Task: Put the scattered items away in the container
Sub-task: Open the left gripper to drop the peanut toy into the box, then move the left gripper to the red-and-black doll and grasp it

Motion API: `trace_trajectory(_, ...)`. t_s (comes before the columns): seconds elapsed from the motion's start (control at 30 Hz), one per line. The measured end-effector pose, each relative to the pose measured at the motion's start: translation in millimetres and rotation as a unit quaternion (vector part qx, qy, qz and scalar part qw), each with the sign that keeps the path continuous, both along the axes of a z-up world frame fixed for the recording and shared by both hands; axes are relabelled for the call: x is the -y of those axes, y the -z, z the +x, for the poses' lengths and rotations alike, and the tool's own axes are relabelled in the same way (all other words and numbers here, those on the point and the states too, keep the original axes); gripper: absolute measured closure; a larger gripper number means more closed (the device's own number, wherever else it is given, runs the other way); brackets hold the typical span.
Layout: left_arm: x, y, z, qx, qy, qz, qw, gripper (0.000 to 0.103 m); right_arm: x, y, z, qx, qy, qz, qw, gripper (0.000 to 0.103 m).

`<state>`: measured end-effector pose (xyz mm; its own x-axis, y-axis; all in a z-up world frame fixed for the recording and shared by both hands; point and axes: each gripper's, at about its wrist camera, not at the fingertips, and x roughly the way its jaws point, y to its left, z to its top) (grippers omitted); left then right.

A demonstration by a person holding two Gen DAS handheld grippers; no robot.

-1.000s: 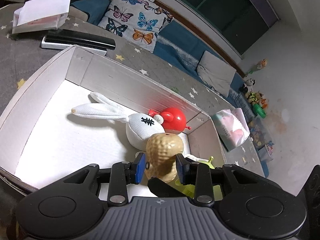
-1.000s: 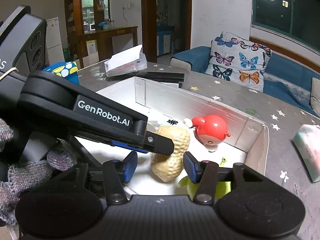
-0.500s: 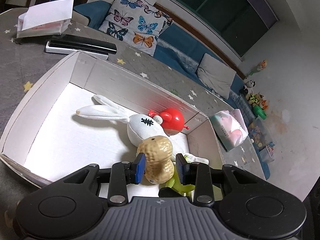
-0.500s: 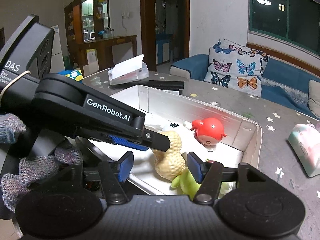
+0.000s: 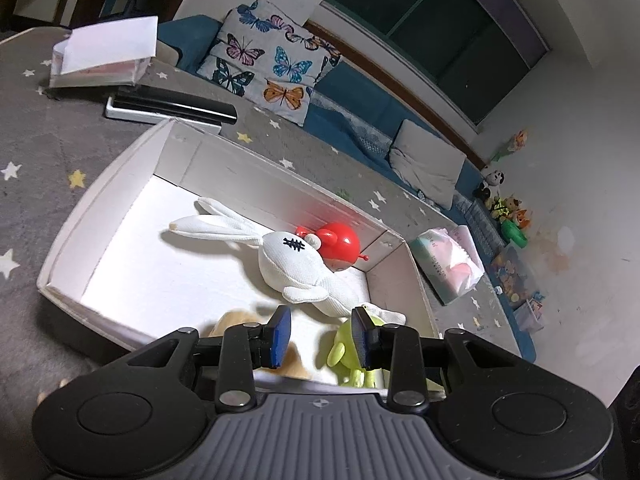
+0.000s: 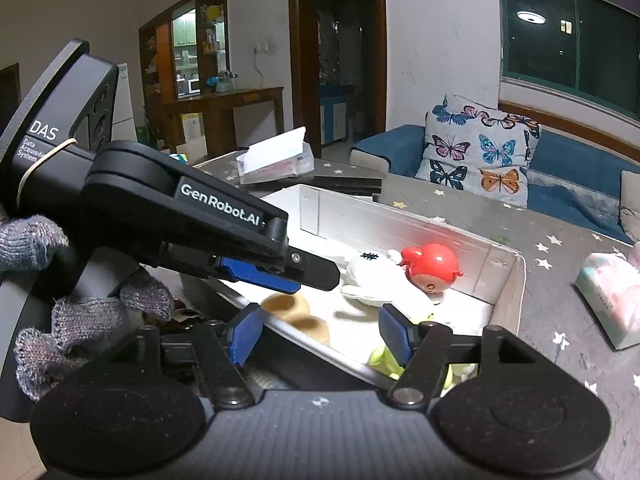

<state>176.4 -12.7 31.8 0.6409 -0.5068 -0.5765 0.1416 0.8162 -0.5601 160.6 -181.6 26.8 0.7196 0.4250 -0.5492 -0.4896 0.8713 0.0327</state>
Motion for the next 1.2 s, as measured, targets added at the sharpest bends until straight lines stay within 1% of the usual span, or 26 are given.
trace_trajectory(0.03, -1.7, -1.3, -3.4, 0.003, -0.001, -0.001, 1.0, 0.068, -0.7, -0.2, -2.6, 0.001, -0.002, 0.0, 1.0, 0.034)
trace_trajectory(0.23, -15.5, -7.4, -26.3, 0.017, -0.017, -0.011, 0.9997, 0.068, -9.4, 0.9, -19.4, 0.004, -0.02, 0.003, 1.0, 0.032)
trace_trajectory(0.3, -21.5, -8.2, -32.9, 0.018, -0.024, -0.013, 0.9995, 0.068, -13.4, 2.8, -24.2, 0.003, -0.027, 0.002, 1.0, 0.029)
trace_trajectory(0.33, -24.8, -8.3, -36.5, 0.018, -0.027, -0.014, 0.9994, 0.068, -15.2, 3.9, -26.1, 0.003, -0.029, 0.002, 1.0, 0.025)
trace_trajectory(0.47, -38.8, -9.2, -51.0, 0.025, -0.047, -0.012, 0.9985, 0.068, -22.1, 9.1, -31.8, -0.003, -0.04, 0.004, 0.999, 0.023)
trace_trajectory(0.6, -54.6, -6.3, -65.4, 0.028, -0.067, -0.011, 0.9973, 0.068, -29.4, 15.3, -35.5, -0.011, -0.054, 0.007, 0.998, 0.022)
trace_trajectory(0.67, -62.3, -3.7, -72.2, 0.026, -0.079, -0.009, 0.9965, 0.068, -33.7, 18.8, -36.6, -0.015, -0.059, 0.008, 0.998, 0.015)
trace_trajectory(0.77, -74.6, 2.0, -80.3, 0.022, -0.095, -0.012, 0.9952, 0.068, -41.6, 24.1, -37.4, -0.021, -0.068, 0.006, 0.997, 0.015)
trace_trajectory(1.0, -100.4, 15.2, -88.9, 0.008, -0.125, -0.03, 0.9917, 0.068, -56.8, 34.8, -37.9, -0.035, -0.084, 0.003, 0.996, 0.013)
trace_trajectory(1.13, -109.8, 19.0, -85.8, 0.01, -0.131, -0.039, 0.9905, 0.068, -61.3, 39.8, -34.5, -0.046, -0.085, 0.005, 0.995, 0.013)
trace_trajectory(1.2, -113.6, 22.6, -80.0, 0.005, -0.136, -0.042, 0.9898, 0.068, -63.1, 42.7, -32.3, -0.053, -0.085, 0.008, 0.995, 0.013)
